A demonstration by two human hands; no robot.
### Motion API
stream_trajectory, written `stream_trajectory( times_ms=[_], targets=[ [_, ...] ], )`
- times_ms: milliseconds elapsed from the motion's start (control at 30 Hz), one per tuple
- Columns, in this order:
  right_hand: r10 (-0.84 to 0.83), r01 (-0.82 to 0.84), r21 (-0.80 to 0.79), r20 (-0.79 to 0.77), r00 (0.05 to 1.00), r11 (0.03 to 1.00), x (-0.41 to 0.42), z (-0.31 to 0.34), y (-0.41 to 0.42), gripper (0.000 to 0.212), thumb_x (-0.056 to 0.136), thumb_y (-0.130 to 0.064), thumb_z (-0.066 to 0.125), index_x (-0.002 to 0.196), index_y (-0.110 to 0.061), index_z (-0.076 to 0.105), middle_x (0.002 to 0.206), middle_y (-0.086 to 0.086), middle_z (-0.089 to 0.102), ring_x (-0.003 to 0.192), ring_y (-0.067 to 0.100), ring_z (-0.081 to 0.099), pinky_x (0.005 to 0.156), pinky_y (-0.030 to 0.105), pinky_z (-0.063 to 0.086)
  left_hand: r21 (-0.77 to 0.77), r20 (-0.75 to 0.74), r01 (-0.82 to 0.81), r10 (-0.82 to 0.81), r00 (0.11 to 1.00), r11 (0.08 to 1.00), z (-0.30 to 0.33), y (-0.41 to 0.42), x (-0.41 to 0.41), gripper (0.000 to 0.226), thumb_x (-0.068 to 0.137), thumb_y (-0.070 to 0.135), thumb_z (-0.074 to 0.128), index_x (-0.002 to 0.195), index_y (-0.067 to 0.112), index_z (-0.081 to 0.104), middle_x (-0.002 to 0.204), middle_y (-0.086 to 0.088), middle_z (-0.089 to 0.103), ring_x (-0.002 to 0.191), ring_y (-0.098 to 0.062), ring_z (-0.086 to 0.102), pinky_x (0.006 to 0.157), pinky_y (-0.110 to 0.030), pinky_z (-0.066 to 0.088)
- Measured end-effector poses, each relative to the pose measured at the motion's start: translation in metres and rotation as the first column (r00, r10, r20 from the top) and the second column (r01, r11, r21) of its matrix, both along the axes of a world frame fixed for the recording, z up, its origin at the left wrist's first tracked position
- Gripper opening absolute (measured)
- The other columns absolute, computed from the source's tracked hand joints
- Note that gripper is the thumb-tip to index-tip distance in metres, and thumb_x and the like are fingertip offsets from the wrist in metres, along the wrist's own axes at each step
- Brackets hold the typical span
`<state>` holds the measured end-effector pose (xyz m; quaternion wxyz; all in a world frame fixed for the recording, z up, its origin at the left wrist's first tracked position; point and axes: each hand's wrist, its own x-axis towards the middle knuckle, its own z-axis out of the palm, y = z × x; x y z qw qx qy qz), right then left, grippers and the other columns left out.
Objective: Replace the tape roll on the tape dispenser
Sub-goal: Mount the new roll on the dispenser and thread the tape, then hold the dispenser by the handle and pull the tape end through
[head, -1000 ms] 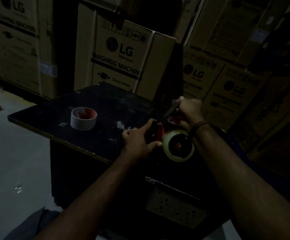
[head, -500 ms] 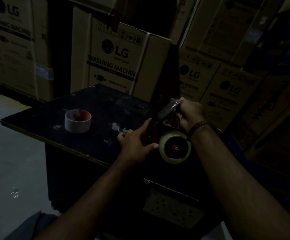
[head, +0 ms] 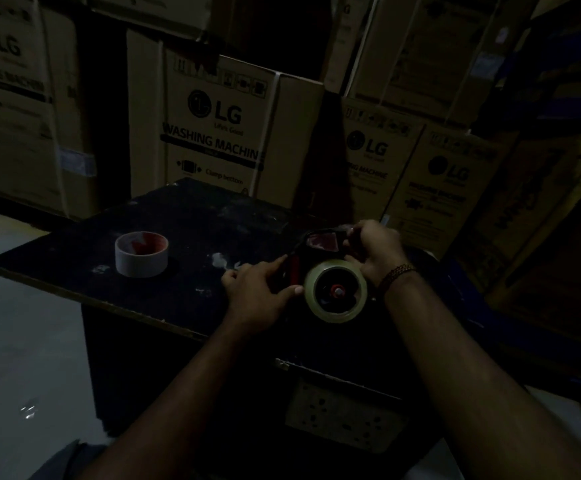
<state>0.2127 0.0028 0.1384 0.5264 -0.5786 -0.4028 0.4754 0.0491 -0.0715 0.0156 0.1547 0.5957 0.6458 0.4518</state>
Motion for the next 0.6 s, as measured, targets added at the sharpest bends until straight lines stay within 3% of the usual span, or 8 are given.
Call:
stream_trajectory(
  times_ms=[67,167,300,467,600],
  targets=[
    [-0.077,0.076,0.029,0.067,0.995,0.997,0.005,-0.009,-0.002,0.023,0.086,-0.003,0.058,0.106,-0.003,0.069,0.098,0.011,0.073,0.076,0.023,0.069,0.059,0.030,0.055,-0.028,0.019,0.007,-0.007,1.000,1.000,0.002,0.002,-0.001,0.070,0.090,0.054,0.075,0.154,0.039,0.051,0.144,0.005,0.066,0.143,-0.019,0.042,0.098,-0.024,0.009],
    [-0.142,0.133,0.066,0.177,0.974,0.989,0.014,-0.021,-0.009,0.015,0.082,-0.006,0.060,0.086,-0.006,0.075,0.077,0.006,0.070,0.061,0.022,0.064,0.053,0.026,0.047,-0.032,0.054,0.012,-0.011,0.998,0.999,0.001,0.007,-0.002,0.067,0.088,0.053,0.079,0.150,0.042,0.056,0.140,0.009,0.069,0.140,-0.015,0.051,0.091,-0.024,0.007],
    [-0.157,0.122,0.132,0.303,0.940,0.984,0.031,-0.028,-0.022,0.015,0.092,-0.013,0.061,0.081,-0.009,0.071,0.074,0.005,0.065,0.059,0.018,0.056,0.053,0.023,0.041,-0.018,0.065,-0.016,0.017,0.998,1.000,0.003,0.004,0.000,0.061,0.090,0.049,0.078,0.148,0.045,0.057,0.136,0.011,0.072,0.136,-0.014,0.056,0.112,-0.042,0.013],
    [-0.152,0.001,0.311,0.459,0.875,0.950,0.048,-0.036,-0.052,0.022,0.100,-0.034,0.067,0.102,-0.012,0.069,0.095,0.000,0.069,0.081,0.010,0.060,0.062,0.025,0.044,0.021,0.043,-0.079,0.078,0.996,0.997,0.006,-0.016,0.009,0.060,0.091,0.047,0.077,0.148,0.047,0.055,0.131,0.010,0.074,0.134,-0.017,0.053,0.110,-0.044,0.019],
    [-0.066,-0.088,0.319,0.442,0.895,0.944,0.065,-0.058,-0.073,0.037,0.096,-0.040,0.072,0.120,-0.012,0.066,0.109,-0.001,0.069,0.091,0.003,0.062,0.065,0.018,0.045,0.003,0.132,-0.025,0.024,0.991,1.000,0.006,-0.031,0.020,0.056,0.091,0.053,0.074,0.144,0.053,0.056,0.125,0.016,0.074,0.129,-0.009,0.055,0.106,-0.037,0.018]
  ],
)
